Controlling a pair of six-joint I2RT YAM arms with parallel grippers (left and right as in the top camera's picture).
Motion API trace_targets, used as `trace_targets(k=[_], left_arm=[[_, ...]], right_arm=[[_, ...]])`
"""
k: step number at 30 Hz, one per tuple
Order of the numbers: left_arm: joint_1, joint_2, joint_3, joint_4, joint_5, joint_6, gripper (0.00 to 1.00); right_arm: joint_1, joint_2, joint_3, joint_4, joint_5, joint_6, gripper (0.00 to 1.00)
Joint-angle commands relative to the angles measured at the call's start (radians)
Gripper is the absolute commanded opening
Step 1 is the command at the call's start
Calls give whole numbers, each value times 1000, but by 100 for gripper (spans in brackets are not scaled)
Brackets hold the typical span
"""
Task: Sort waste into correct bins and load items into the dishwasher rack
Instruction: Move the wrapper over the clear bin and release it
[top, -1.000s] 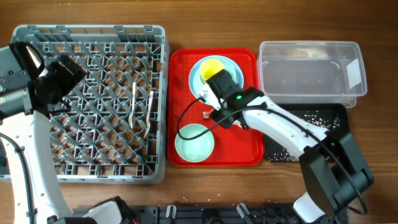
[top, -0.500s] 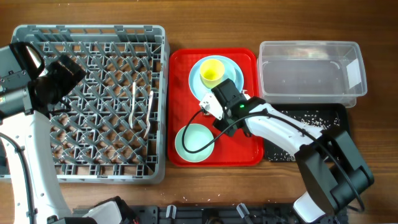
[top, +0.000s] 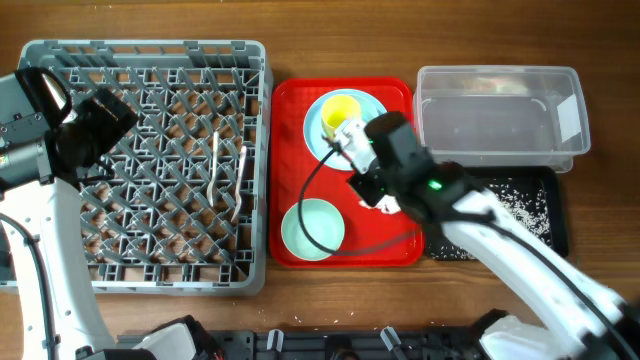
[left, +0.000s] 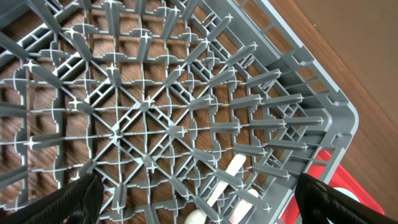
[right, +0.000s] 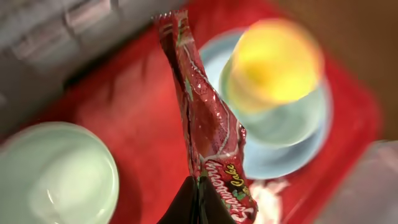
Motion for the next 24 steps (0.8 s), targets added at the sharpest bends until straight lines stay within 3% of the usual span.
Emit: trace_targets(k=[1, 4, 10, 14, 18, 21, 23, 24], left_arm=[[5, 2, 10, 2, 12, -6, 100], [5, 2, 10, 2, 12, -6, 100], [5, 2, 10, 2, 12, -6, 100], [5, 2, 10, 2, 12, -6, 100], [5, 2, 10, 2, 12, -6, 100], [5, 2, 10, 2, 12, -6, 100], [5, 2, 10, 2, 12, -6, 100], [5, 2, 10, 2, 12, -6, 100]], right_arm=[[-13, -104, 11, -53, 335, 91, 4], [-127, -103, 10, -56, 519, 239, 5], [-450, 98, 10, 101, 317, 248, 6], [-486, 175, 10, 151, 283, 245, 47], [-485, 97, 11, 171, 296, 260, 57], [-458, -19, 11, 108, 24, 260, 65], [-425, -85, 11, 26, -262, 272, 78], [-375, -119, 11, -70, -447, 285, 79]])
